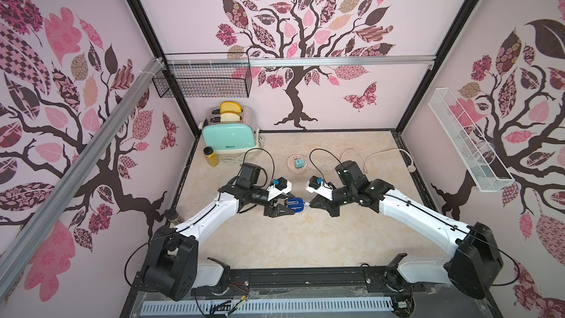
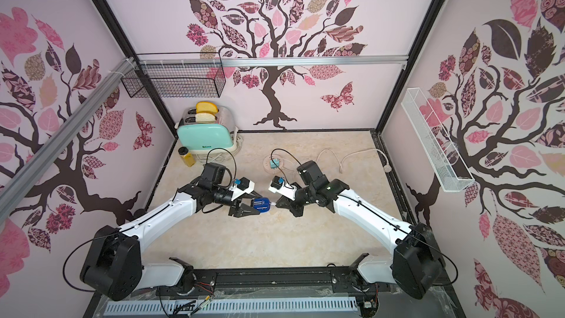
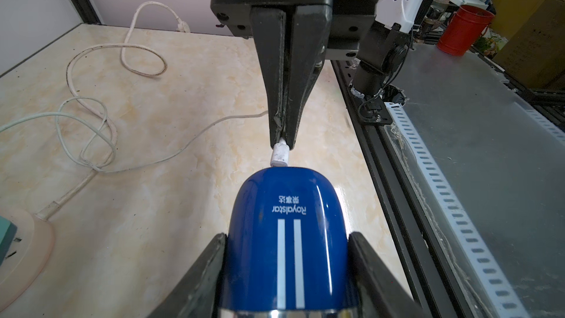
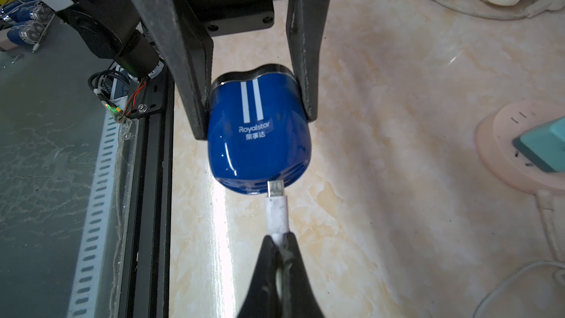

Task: Charge the electric shaver
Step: Insert the charging cable into the electric shaver.

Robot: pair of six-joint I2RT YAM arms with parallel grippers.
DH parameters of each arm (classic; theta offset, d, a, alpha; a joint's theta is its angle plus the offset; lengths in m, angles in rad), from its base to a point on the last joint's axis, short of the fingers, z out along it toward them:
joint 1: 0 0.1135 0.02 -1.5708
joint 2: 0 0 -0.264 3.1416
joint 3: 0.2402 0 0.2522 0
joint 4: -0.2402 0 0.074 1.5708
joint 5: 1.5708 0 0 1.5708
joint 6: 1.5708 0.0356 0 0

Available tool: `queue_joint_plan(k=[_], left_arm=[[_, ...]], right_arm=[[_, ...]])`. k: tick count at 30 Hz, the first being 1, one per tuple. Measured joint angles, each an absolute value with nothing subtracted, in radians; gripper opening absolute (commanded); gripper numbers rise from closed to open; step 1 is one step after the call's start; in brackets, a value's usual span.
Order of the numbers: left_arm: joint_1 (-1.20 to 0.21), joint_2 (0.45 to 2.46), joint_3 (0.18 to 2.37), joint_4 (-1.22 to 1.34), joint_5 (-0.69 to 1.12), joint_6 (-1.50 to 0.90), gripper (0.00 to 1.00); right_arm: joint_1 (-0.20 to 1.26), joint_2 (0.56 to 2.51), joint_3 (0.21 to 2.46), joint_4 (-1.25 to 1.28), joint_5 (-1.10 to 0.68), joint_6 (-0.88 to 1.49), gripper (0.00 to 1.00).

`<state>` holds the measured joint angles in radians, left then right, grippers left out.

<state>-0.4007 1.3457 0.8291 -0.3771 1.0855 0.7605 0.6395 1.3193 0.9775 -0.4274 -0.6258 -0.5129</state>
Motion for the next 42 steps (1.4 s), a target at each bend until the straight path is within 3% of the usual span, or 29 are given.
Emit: queue_joint_plan(k=[42], left_arm=[[-0.403, 1.359, 0.832, -0.388, 1.08, 0.76, 0.0]], right_arm=[[0.675, 1.356, 1.047, -0.538, -0.574, -0.577, 0.0]])
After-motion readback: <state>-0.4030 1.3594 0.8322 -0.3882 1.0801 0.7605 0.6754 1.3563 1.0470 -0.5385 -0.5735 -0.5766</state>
